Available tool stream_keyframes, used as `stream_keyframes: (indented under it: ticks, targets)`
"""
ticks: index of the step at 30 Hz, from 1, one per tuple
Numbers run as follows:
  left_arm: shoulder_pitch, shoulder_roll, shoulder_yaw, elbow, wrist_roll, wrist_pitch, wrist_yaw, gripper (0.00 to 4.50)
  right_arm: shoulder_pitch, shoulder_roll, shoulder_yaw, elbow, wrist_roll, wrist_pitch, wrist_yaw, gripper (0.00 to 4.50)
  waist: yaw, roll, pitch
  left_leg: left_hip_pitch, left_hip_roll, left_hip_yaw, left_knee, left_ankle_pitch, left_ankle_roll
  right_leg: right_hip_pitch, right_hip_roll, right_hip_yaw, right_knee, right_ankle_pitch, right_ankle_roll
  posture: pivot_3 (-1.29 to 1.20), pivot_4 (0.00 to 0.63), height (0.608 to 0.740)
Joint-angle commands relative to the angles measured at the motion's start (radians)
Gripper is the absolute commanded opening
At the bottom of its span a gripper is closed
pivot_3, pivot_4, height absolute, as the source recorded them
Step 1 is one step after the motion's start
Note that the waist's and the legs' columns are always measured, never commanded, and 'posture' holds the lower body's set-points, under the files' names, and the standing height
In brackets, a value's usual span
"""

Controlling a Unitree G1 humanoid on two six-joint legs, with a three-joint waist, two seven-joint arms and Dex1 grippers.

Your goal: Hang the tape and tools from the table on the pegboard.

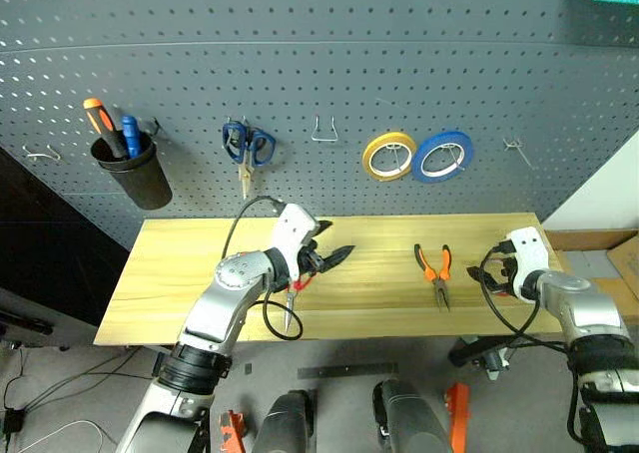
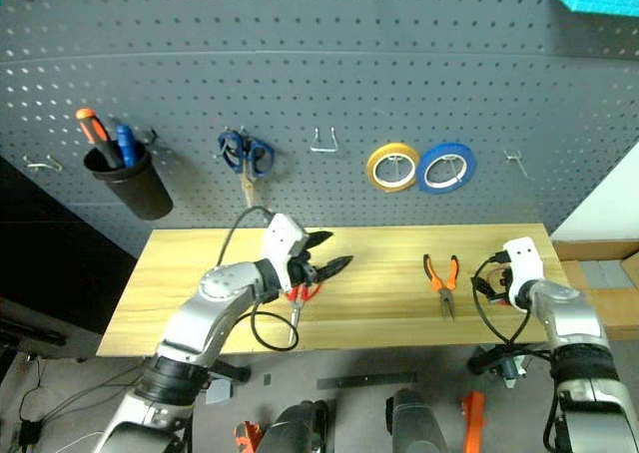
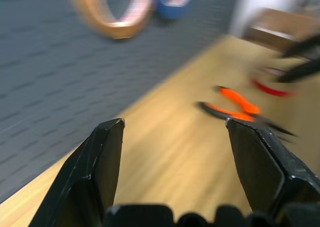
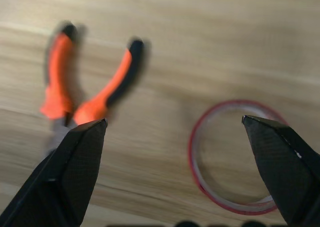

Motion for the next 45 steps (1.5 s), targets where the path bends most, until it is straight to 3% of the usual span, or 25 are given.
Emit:
stream_keyframes:
  ticks: [1, 8, 11, 23, 26, 30, 36, 41, 45]
  targets:
    - [-0.028, 0.03, -0.07, -0.019, 0.032, -0.067, -0.112, 3.47, -0.088, -0.011, 0.017, 0.17, -0.038, -0.056, 0.031, 4.5, -0.001, 0.0, 0.007, 0.0, 0.0, 0.001, 0.0, 0.0, 0.0, -0.001, 0.0, 0.001, 0.0, 0.002, -0.003, -0.16, 0.275, 0.74]
    - [-0.061, 0.042, -0.13, -0.002, 0.064, -0.147, -0.229, 3.47, -0.236, -0.002, 0.068, 0.485, -0.116, -0.152, 0.073, 4.5, 0.0, -0.005, 0.02, 0.0, 0.0, 0.006, 0.0, -0.001, 0.002, -0.002, 0.0, 0.006, -0.001, 0.002, -0.001, -0.11, 0.273, 0.74]
    - [-0.067, 0.043, -0.132, 0.0, 0.064, -0.157, -0.258, 3.52, -0.264, 0.006, 0.097, 0.552, -0.152, -0.177, 0.097, 3.95, 0.0, -0.006, 0.021, 0.0, 0.0, 0.007, 0.0, -0.001, 0.002, -0.002, 0.0, 0.008, -0.001, 0.002, 0.0, -0.1, 0.27, 0.74]
    - [-0.087, 0.031, -0.117, 0.046, 0.079, -0.185, -0.287, 3.52, -0.243, 0.032, 0.214, 0.6, -0.301, -0.271, 0.076, 0.02, 0.0, -0.009, 0.02, 0.001, 0.0, 0.008, 0.003, -0.001, 0.002, -0.002, 0.0, 0.01, -0.001, 0.002, 0.008, -0.14, 0.231, 0.74]
    - [-0.102, 0.012, -0.117, 0.069, 0.076, -0.195, -0.291, 3.52, -0.214, 0.018, 0.225, 0.57, -0.319, -0.305, 0.059, 0.02, 0.001, -0.011, 0.018, 0.001, 0.0, 0.009, 0.005, -0.001, 0.002, -0.001, 0.0, 0.01, -0.001, 0.003, 0.01, -0.16, 0.217, 0.74]
    - [-0.137, -0.022, -0.112, 0.113, 0.073, -0.22, -0.303, 3.52, -0.137, -0.033, 0.181, 0.425, -0.284, -0.3, 0.067, 0.02, 0.003, -0.011, 0.018, 0.0, -0.001, 0.008, 0.009, -0.001, 0.002, 0.0, 0.0, 0.011, -0.001, 0.004, 0.012, -0.2, 0.201, 0.74]
    - [-0.178, -0.065, -0.093, 0.149, 0.055, -0.232, -0.314, 3.52, 0.186, -0.14, -0.013, -0.244, -0.191, -0.141, 0.031, 0.02, -0.006, -0.006, 0.016, -0.002, -0.002, 0.012, 0.011, -0.003, 0.005, -0.002, -0.001, 0.014, -0.001, 0.005, 0.014, -0.24, 0.182, 0.74]
    - [-0.204, -0.098, -0.077, 0.174, 0.041, -0.241, -0.318, 3.52, 0.428, -0.152, -0.104, -0.75, -0.264, -0.07, -0.063, 0.02, -0.031, -0.005, 0.015, -0.002, 0.0, 0.016, 0.013, -0.003, 0.005, -0.004, 0.0, 0.017, 0.0, 0.006, 0.016, -0.28, 0.178, 0.74]
    - [-0.24, -0.133, -0.065, 0.205, 0.038, -0.265, -0.3, 3.52, 0.436, -0.096, -0.11, -0.977, -0.32, -0.047, -0.16, 0.02, -0.051, -0.005, 0.015, -0.002, 0.001, 0.017, 0.015, -0.003, 0.005, -0.004, 0.001, 0.018, 0.0, 0.008, 0.019, -0.31, 0.18, 0.74]
